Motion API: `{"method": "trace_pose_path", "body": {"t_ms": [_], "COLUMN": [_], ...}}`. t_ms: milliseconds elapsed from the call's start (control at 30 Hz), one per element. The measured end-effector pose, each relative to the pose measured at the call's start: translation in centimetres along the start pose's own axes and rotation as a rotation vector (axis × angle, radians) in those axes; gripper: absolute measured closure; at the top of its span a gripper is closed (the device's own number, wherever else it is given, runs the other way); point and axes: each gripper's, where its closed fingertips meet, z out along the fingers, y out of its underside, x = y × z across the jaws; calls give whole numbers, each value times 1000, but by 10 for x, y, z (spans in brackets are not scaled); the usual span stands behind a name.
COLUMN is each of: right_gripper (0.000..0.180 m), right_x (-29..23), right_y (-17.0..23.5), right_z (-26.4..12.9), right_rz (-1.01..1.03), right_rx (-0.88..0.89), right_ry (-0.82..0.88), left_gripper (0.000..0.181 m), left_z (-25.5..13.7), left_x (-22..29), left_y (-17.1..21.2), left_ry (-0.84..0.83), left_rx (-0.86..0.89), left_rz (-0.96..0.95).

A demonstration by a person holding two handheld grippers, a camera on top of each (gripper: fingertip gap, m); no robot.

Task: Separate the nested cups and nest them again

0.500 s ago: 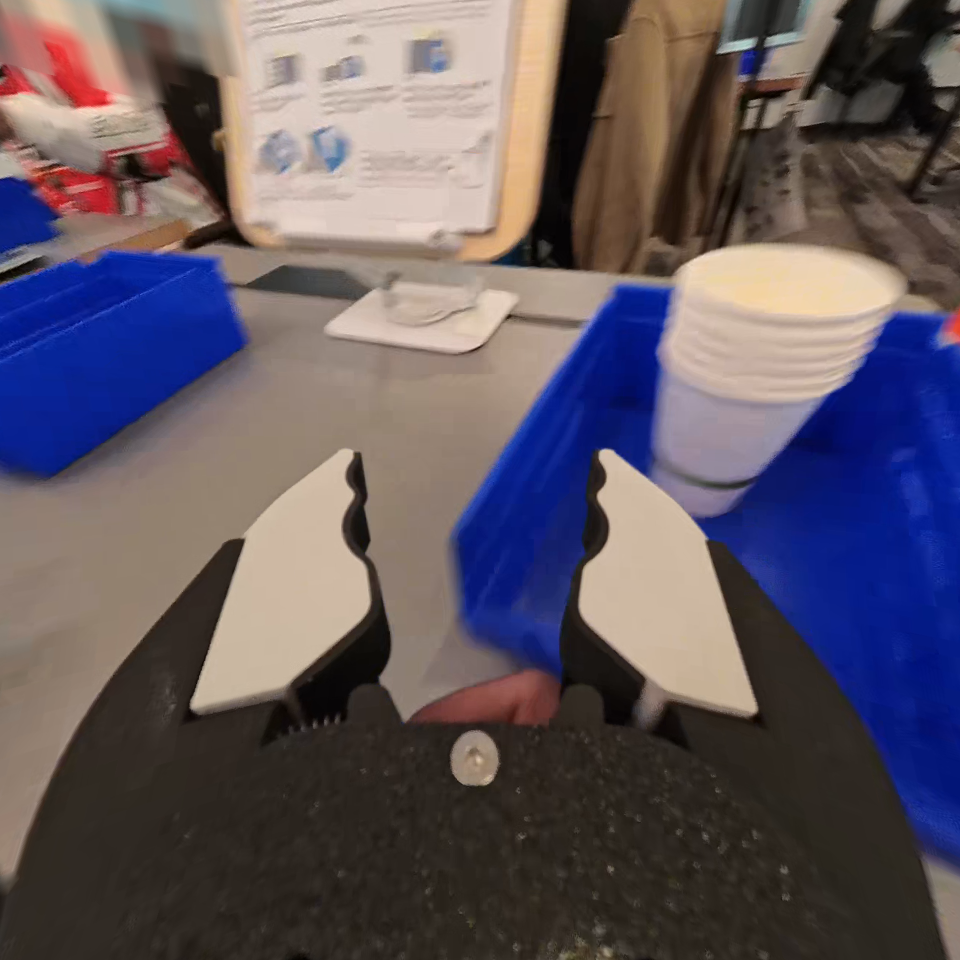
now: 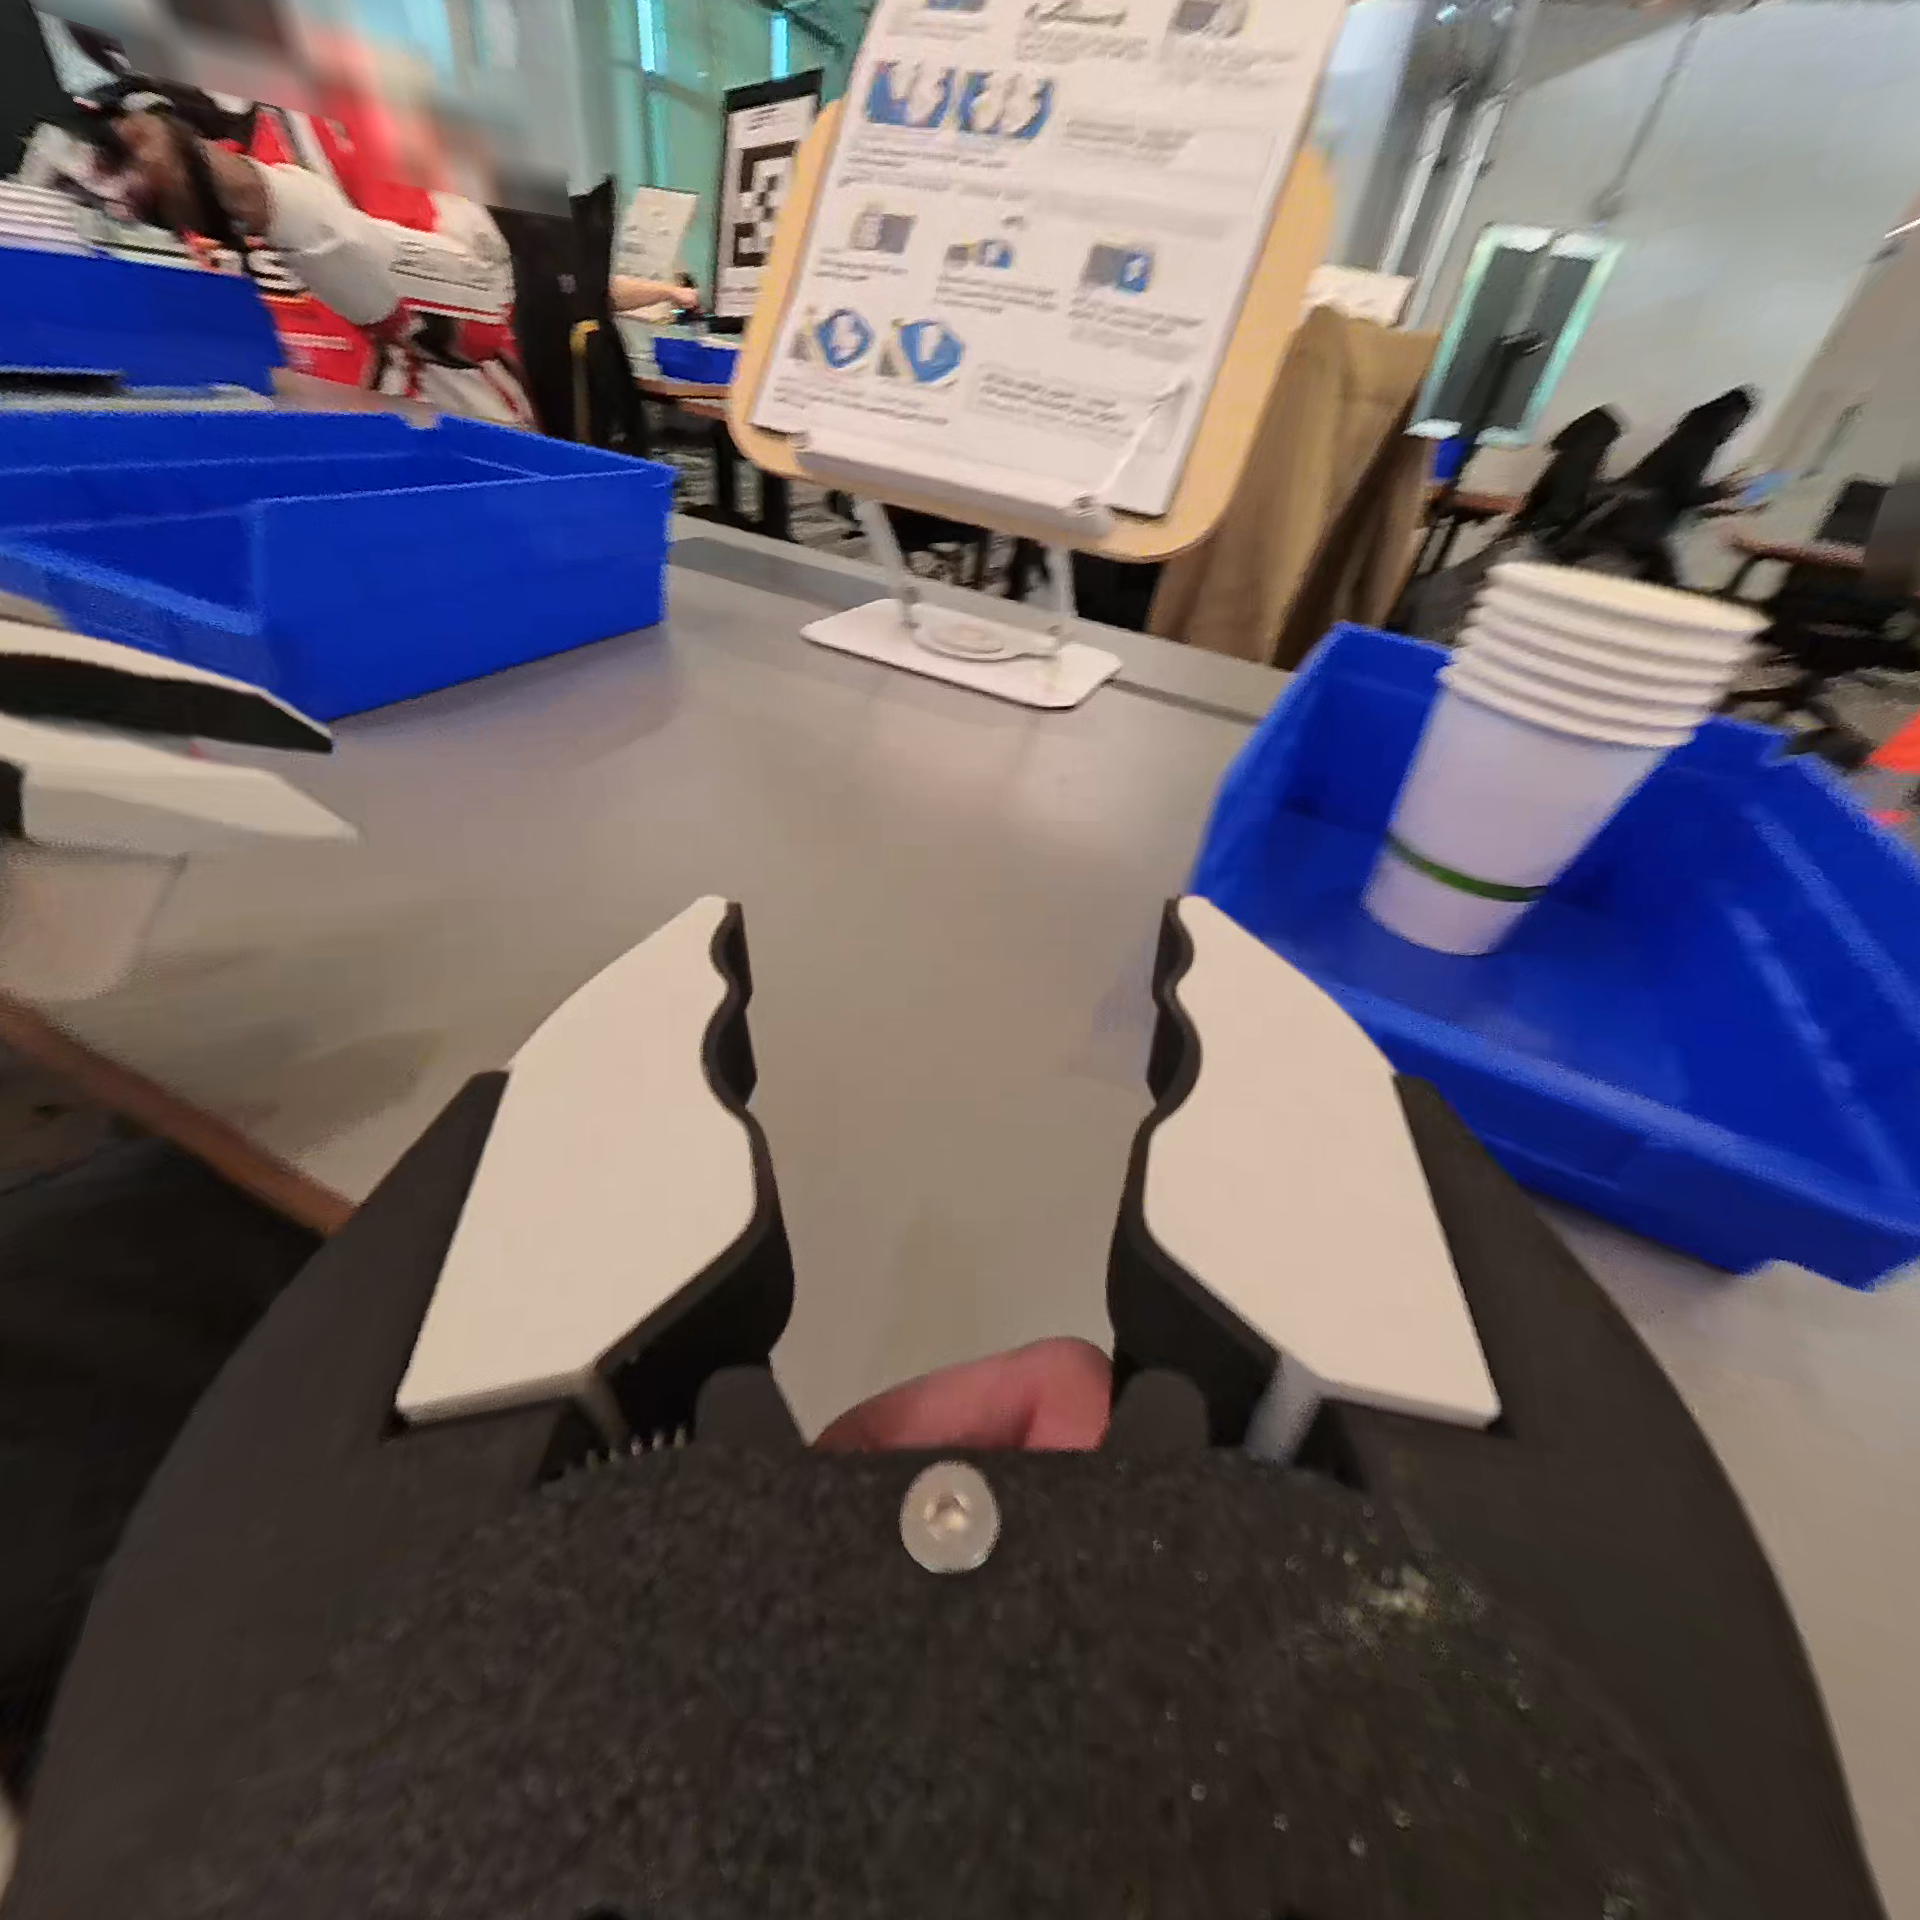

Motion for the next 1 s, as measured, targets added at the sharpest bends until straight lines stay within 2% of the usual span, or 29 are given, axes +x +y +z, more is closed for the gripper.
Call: {"method": "trace_pose_path", "body": {"t_ms": [100, 200, 267, 367, 467, 567, 633, 700, 767, 867, 933, 1000], "right_gripper": [105, 105, 106, 106, 111, 115, 115, 117, 122, 143, 149, 156], "right_x": [65, 129, 154, 178, 201, 230, 250, 262, 264, 267, 272, 266], "right_y": [7, 27, 44, 66, 70, 69, 76, 85, 95, 84, 77, 77], "right_z": [-4, -14, -18, -19, -14, 4, 17, 31, 43, 49, 50, 58], "right_rz": [-134, -181, -120, 11, 127, 289, 373, 409, 424, 440, 436, 487], "right_rx": [-42, -127, -177, -237, -249, -235, -269, -287, -320, -238, -191, -190], "right_ry": [225, 411, 445, 453, 450, 450, 467, 468, 444, 431, 454, 409], "left_gripper": [110, 112, 112, 111, 112, 127, 131, 147, 173, 176, 176, 177], "left_z": [48, 105, 149, 209, 243, 257, 260, 258, 253, 250, 247, 242], "left_x": [54, 100, 118, 134, 150, 149, 145, 141, 133, 129, 126, 123], "left_y": [-12, -49, -69, -72, -70, -71, -74, -76, -79, -78, -77, -76], "left_ry": [44, 76, 48, -31, -47, -117, -147, -161, -196, -218, -223, -222], "left_rx": [-40, -16, -15, -90, -133, -140, -128, -125, -103, -116, -128, -130], "left_rz": [68, 12, 6, -15, -45, -51, -68, -114, -132, -102, -98, -95]}}
